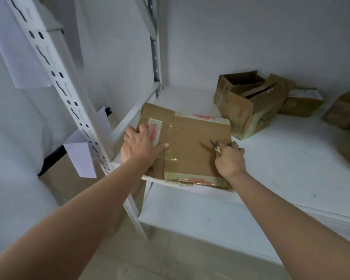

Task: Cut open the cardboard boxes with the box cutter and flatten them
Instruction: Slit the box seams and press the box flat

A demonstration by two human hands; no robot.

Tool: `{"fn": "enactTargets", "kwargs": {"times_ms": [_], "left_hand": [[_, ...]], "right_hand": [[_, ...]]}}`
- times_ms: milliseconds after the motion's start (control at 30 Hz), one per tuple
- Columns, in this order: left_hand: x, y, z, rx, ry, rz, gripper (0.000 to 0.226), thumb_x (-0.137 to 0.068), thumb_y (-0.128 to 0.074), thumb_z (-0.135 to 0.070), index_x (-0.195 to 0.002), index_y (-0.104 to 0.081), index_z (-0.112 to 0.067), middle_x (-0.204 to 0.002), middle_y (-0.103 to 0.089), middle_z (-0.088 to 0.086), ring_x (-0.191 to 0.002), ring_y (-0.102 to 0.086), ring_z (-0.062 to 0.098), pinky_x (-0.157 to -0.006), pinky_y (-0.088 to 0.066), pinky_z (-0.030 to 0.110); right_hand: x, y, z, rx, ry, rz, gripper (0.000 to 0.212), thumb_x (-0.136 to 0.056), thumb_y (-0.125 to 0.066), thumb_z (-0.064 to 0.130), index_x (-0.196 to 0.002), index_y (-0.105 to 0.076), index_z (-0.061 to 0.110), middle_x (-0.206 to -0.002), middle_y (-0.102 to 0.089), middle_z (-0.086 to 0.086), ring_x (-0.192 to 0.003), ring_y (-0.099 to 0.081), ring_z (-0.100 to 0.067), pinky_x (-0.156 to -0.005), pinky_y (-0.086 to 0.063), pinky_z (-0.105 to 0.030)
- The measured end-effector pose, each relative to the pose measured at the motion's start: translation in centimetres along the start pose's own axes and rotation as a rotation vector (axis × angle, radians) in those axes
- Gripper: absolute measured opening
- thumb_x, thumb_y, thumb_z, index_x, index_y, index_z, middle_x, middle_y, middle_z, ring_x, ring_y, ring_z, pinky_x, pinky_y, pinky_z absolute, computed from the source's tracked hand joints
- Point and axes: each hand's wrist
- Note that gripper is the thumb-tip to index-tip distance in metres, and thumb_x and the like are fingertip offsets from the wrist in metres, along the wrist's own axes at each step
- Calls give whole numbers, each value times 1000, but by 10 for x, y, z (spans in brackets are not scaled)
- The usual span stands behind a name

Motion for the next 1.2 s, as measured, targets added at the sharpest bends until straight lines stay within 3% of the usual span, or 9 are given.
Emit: {"fn": "enactTargets", "kwargs": {"times_ms": [133, 267, 400, 533, 667, 867, 1000, 1133, 1200], "left_hand": [[-30, -6, 6, -43, 5, 26, 89, -71, -65, -70, -137, -30, -21, -127, -34, 16, -119, -45, 34, -90, -47, 45], [-49, -19, 13, -112, 12, 93, 89, -75, -59, -71, -140, -29, -19, -132, -35, 20, -123, -42, 38, -94, -44, 48], [-56, -27, 11, -311, -103, 61, 79, -87, -44, -67, -144, -28, -16, -149, -28, 21, -137, -26, 40, -111, -22, 54], [-54, -40, -12, -152, -316, 128, 68, -96, -24, -60, -151, -18, -21, -160, -9, 11, -147, 0, 32, -116, -1, 51], [-48, -65, -21, -168, -376, 302, 77, -89, -15, -72, -152, 1, -32, -160, 8, 9, -147, 9, 31, -116, -2, 51], [-48, -79, -17, -270, -378, 250, 80, -84, -3, -76, -151, 9, -35, -160, 13, 10, -147, 8, 31, -116, -10, 51], [-49, -74, -19, -260, -369, 289, 81, -82, -6, -78, -151, 8, -37, -160, 12, 9, -147, 8, 32, -116, -9, 52], [-51, -59, -27, -305, -331, 388, 84, -82, -8, -80, -151, 10, -35, -159, 15, 9, -146, 8, 36, -115, -4, 56], [-48, -51, -35, -372, -365, 321, 81, -87, -14, -75, -153, 0, -29, -160, 9, 14, -146, 4, 38, -115, -4, 55]], "right_hand": [[-7, -9, 12, 95, 53, 45, 52, -92, -43, 12, -142, -34, 23, -145, -25, -17, -119, -32, -38, -93, -41, -41], [-11, -21, 22, 260, 114, 89, 58, -92, -42, 17, -148, -24, 22, -152, -21, -17, -138, -18, -39, -110, -26, -43], [-11, -36, 23, 209, 96, 83, 59, -96, -40, 17, -150, -17, 16, -157, -7, -21, -145, -1, -35, -116, -15, -45], [-13, -42, 25, 186, 89, 45, 55, -98, -39, 23, -149, -21, 15, -156, -9, -22, -145, -2, -35, -117, -13, -45], [-20, -43, 27, 180, 88, 41, 56, -97, -37, 23, -149, -19, 12, -156, -8, -25, -145, -1, -36, -117, -10, -44], [-25, -43, 27, 172, 107, 57, 59, -94, -38, 18, -149, -18, 11, -155, -5, -26, -145, 1, -37, -118, -9, -44], [-30, -33, 23, 125, 116, 172, 60, -96, -36, 15, -151, -14, 14, -157, 1, -24, -146, 6, -35, -119, -7, -43], [-28, -15, 10, -55, 138, 184, 41, -101, -38, 19, -141, -38, 14, -155, -18, -14, -146, -6, -27, -117, -18, -41], [-19, -7, 2, -95, 126, 150, 38, -101, -38, 18, -138, -42, 13, -152, -26, -10, -146, -12, -25, -115, -22, -39]]}}
Point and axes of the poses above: each hand's wrist, its own x-axis away from the middle knuckle, its own y-axis out of the back of the hand, z = x × y
